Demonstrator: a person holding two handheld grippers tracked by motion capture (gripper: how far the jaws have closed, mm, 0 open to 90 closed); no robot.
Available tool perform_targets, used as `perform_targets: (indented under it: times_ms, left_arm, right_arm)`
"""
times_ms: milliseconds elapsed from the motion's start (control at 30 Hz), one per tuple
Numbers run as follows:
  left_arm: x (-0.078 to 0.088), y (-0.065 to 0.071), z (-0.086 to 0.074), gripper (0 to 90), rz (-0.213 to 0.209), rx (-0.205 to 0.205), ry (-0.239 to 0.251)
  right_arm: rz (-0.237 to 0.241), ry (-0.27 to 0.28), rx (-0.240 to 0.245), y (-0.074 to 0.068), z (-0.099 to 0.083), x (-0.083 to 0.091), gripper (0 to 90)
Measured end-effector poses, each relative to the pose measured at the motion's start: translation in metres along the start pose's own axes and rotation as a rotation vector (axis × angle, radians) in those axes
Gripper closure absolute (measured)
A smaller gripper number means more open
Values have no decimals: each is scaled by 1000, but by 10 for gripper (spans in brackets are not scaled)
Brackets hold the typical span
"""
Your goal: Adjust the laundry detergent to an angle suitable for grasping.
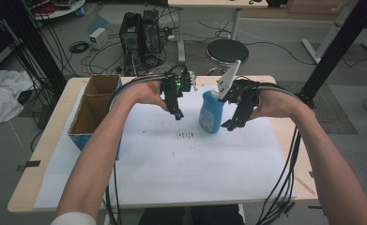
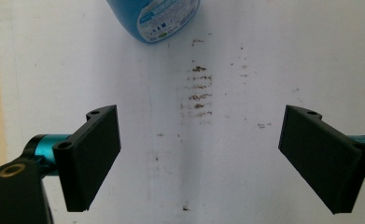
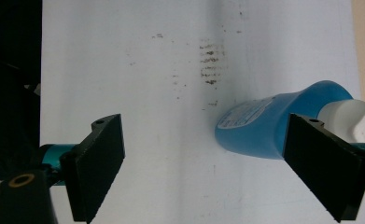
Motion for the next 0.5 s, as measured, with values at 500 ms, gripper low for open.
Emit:
perform_targets:
  times_ms: [500]
  left_arm:
    - [0,1,3,129,-7,-7,15]
  right_arm:
    - [0,-17,4,1,-1,-2,121]
Point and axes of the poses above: each handheld gripper's, and its own axes: x roughly backward along the jaws, z roughly out of its top, y roughly to its right, the point moved 9 cm from there along -x, roughly forward along the jaws, and after that the axes turned 8 degrees about -x, right-handed, at the moved point
